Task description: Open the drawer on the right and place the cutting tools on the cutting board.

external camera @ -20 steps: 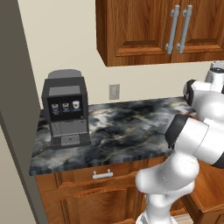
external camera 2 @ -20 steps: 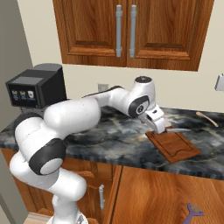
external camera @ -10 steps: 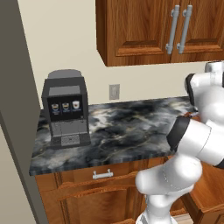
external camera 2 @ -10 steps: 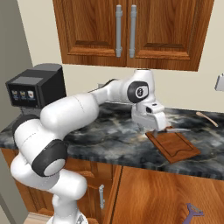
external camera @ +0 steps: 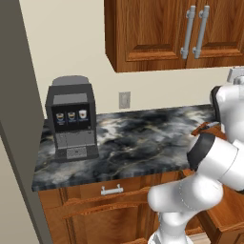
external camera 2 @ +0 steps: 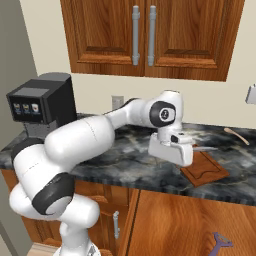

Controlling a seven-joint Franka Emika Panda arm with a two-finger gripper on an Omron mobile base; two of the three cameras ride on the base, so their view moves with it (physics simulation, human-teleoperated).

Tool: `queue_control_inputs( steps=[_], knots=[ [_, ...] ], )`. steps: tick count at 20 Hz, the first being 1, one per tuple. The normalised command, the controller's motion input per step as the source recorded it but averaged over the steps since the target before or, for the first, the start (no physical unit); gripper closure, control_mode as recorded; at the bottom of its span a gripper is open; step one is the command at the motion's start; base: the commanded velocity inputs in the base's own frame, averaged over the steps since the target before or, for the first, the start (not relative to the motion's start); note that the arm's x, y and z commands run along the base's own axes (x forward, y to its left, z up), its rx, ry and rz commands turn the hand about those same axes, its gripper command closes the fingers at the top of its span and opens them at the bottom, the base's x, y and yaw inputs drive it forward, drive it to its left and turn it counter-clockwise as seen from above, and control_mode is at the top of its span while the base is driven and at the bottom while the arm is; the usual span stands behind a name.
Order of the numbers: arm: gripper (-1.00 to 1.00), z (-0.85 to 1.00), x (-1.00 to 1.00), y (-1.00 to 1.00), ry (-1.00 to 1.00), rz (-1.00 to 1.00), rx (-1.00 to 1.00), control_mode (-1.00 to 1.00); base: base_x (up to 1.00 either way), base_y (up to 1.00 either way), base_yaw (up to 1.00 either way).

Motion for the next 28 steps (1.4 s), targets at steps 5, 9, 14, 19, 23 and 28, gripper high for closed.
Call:
queue_control_inputs(
  steps=[5,9,14,19,23,28],
  knots=[
    [-1.0,-0.27,-0.2,0.0,0.03,0.0,0.17,-1.0,0.0,0.0,0.0],
    [-1.0,-0.4,0.09,-0.13,0.0,0.0,0.12,-1.0,0.0,0.0,0.0],
    [-1.0,-0.39,0.06,-0.51,0.0,0.0,0.02,-1.0,0.0,0.0,0.0],
    [-1.0,-0.25,-0.03,-0.61,-0.01,0.0,0.0,-1.0,0.0,0.0,0.0],
    [-1.0,-0.21,-0.15,-0.41,-0.14,0.0,0.05,-1.0,0.0,0.0,0.0],
    [-1.0,-0.28,-0.07,-0.36,-0.15,0.0,0.03,-1.0,0.0,0.0,0.0]
  ],
)
